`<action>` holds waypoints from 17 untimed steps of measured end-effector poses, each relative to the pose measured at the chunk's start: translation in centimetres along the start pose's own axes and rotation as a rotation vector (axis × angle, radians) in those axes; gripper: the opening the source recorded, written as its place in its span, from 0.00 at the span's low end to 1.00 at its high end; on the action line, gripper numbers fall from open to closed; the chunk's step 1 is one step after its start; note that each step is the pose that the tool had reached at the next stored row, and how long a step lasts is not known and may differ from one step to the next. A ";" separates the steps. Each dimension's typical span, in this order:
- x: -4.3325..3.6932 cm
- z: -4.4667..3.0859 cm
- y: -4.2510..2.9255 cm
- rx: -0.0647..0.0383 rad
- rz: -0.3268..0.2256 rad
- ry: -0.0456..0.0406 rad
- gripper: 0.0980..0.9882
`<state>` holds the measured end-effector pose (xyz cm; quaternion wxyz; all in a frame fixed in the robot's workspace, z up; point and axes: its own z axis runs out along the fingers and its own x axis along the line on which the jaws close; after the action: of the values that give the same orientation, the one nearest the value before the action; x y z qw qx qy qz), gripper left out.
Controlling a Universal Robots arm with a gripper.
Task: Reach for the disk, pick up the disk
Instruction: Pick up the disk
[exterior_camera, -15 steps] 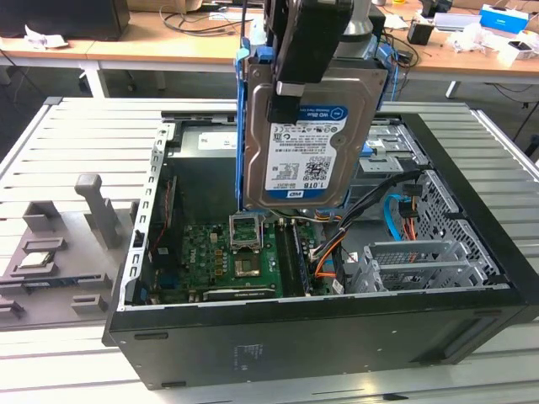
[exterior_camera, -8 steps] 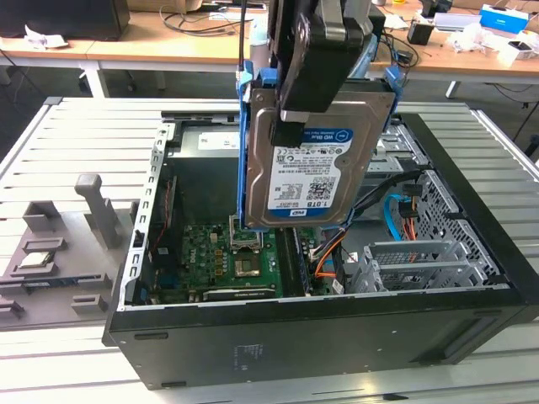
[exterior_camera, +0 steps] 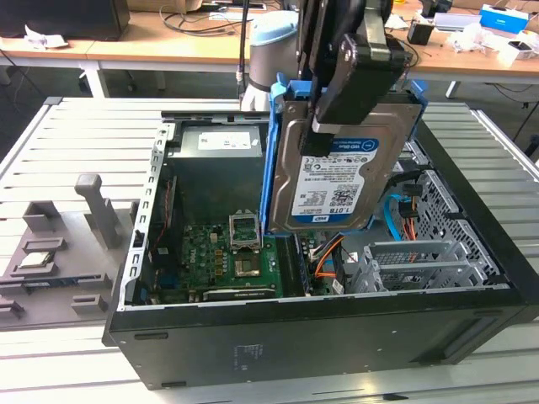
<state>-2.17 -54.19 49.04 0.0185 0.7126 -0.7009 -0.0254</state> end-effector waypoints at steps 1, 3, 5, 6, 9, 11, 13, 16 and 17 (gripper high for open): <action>0.02 0.01 -0.47 0.000 0.000 -0.0002 0.30; 0.03 -0.01 -1.05 0.000 0.000 -0.0001 0.30; 0.05 -0.03 -1.79 0.000 0.000 -0.0001 0.30; 0.06 -0.04 -2.11 0.000 0.000 -0.0001 0.30; 0.08 -0.07 -2.98 0.000 0.000 -0.0003 0.30; 0.09 -0.09 -3.48 0.000 0.000 -0.0002 0.30; 0.11 -0.12 -4.18 0.000 0.000 -0.0001 0.30; 0.12 -0.13 -4.81 0.000 0.000 -0.0002 0.30; 0.13 -0.14 -5.18 0.000 0.000 -0.0002 0.30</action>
<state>3.01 -54.23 48.86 0.0184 0.7126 -0.7009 -0.0254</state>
